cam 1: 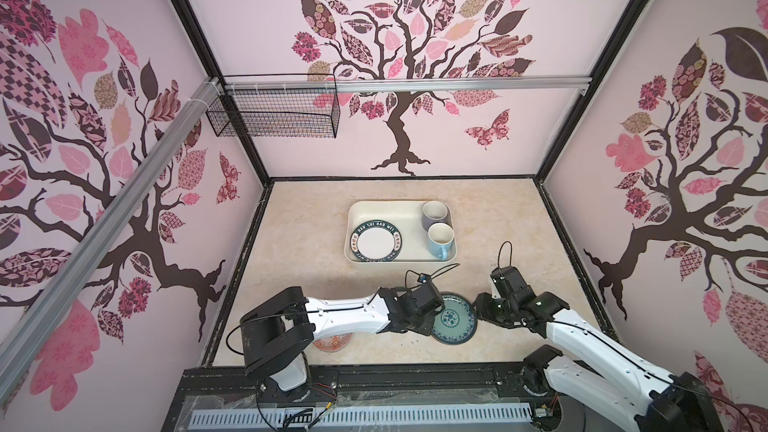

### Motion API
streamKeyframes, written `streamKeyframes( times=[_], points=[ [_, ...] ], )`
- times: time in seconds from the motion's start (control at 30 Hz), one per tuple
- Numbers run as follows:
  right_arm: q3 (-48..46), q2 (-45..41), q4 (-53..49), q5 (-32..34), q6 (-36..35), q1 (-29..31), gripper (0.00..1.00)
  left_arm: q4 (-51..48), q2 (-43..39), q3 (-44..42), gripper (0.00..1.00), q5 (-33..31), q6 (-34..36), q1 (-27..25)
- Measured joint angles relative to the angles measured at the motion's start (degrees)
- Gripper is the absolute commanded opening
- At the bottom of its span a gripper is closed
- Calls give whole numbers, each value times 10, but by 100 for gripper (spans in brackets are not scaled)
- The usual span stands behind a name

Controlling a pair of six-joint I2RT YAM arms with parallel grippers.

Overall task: Place the mixed dishes into the plastic bin
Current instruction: 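Grip the blue-floral plate's rim with the right gripper while the left gripper steadies the stack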

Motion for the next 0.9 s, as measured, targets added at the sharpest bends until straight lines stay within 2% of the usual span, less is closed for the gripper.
streamKeyframes(
  times=[0.1,0.27,0.6,0.9],
  points=[
    [0,0,0,-2,-2,0,37,0,3,2,0,0,1,0],
    [3,5,0,-3,-3,0,30,1,4,2,0,-1,2,0],
    [3,16,5,-13,-4,-2,21,17,21,3,0,-1,2,0],
    [3,16,16,-21,-5,-2,22,17,25,6,0,1,3,1]
  ],
)
